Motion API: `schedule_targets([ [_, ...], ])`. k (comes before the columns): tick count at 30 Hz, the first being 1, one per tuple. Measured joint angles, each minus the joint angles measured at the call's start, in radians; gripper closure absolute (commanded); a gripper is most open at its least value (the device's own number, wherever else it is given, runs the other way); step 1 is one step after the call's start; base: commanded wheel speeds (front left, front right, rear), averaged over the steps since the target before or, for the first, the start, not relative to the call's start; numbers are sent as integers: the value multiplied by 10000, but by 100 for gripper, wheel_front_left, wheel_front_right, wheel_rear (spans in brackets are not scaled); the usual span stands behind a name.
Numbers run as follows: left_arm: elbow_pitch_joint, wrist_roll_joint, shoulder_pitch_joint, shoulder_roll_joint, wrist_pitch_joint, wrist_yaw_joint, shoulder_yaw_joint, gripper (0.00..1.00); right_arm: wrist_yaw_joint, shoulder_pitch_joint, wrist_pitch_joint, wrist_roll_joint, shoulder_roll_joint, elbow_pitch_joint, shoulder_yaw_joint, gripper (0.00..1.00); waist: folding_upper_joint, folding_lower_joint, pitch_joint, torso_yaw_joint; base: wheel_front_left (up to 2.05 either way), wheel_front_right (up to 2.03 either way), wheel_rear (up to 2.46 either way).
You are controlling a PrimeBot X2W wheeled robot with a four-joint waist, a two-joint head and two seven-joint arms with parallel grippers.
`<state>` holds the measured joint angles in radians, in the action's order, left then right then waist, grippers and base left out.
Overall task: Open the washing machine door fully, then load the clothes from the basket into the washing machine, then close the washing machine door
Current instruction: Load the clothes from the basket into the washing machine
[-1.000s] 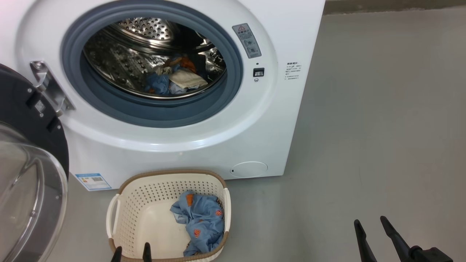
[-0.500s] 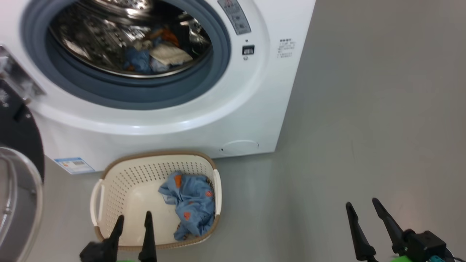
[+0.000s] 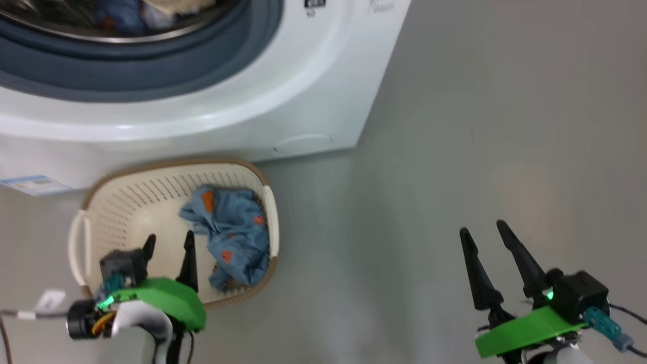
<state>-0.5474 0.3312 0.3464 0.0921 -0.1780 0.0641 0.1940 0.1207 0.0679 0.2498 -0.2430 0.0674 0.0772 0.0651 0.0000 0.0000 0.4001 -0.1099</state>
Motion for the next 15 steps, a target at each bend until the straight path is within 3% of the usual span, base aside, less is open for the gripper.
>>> schedule_targets([
  [10,-2454,1383,1995,27,1331,-527,-825,0,0,1060,2,-167,-67,115,518,0,0,0,1682,-639,0,0,0],
  [15,-3607,1452,2899,136,1772,-558,-890,0,0,1436,2,-230,-107,119,577,0,0,0,2414,-982,0,0,0],
])
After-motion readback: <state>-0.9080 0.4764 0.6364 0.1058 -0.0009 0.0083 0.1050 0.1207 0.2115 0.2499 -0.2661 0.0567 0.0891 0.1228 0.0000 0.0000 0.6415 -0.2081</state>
